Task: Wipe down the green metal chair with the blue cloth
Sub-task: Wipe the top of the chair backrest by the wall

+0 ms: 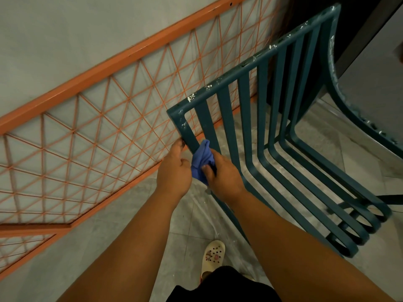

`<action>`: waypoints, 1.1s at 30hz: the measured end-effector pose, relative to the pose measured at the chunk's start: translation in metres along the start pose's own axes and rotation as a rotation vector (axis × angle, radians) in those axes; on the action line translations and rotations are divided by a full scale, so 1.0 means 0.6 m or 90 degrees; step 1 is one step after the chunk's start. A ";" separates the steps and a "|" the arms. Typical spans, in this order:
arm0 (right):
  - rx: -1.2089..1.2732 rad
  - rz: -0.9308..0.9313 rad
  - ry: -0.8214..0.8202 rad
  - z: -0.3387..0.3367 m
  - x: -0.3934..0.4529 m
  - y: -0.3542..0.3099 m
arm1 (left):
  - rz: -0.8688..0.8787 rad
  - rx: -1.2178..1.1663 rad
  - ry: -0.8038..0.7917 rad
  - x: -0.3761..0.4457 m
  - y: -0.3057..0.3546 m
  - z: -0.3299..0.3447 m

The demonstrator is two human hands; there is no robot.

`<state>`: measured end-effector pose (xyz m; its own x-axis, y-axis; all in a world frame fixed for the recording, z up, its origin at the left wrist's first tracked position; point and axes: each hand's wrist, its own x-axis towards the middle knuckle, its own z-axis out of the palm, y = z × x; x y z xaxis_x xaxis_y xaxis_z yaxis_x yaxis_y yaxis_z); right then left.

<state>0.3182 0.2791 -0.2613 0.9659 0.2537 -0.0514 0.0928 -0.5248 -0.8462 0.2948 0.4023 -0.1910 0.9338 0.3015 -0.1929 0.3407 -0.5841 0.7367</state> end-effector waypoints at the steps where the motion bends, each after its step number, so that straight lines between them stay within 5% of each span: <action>1: 0.003 0.012 -0.014 -0.005 0.001 0.000 | -0.001 -0.004 -0.003 0.001 0.000 -0.001; 9: 0.160 0.056 -0.121 -0.023 0.035 -0.038 | -0.021 -0.047 -0.005 0.006 0.000 0.001; 13: 0.285 0.246 -0.162 -0.028 0.029 -0.017 | -0.030 -0.050 -0.010 0.006 -0.003 0.004; 16: 0.204 0.307 -0.163 -0.032 0.049 -0.034 | -0.040 -0.062 -0.014 0.008 -0.001 0.003; 21: 0.085 0.049 0.029 0.014 0.039 -0.073 | -0.034 -0.065 0.006 0.015 -0.004 0.002; 24: -0.073 0.037 0.086 0.038 0.005 -0.049 | -0.041 -0.069 0.011 0.013 -0.003 0.001; 27: -0.218 0.058 0.044 0.038 -0.045 0.007 | -0.043 -0.067 0.013 0.011 -0.003 0.002; 33: -0.142 0.176 -0.027 0.012 -0.053 0.030 | -0.048 -0.074 0.004 0.016 -0.012 0.006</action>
<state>0.2875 0.2676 -0.2790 0.9516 0.1083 -0.2876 -0.1152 -0.7419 -0.6606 0.3016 0.4063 -0.2004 0.9051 0.3461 -0.2469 0.3947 -0.4684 0.7905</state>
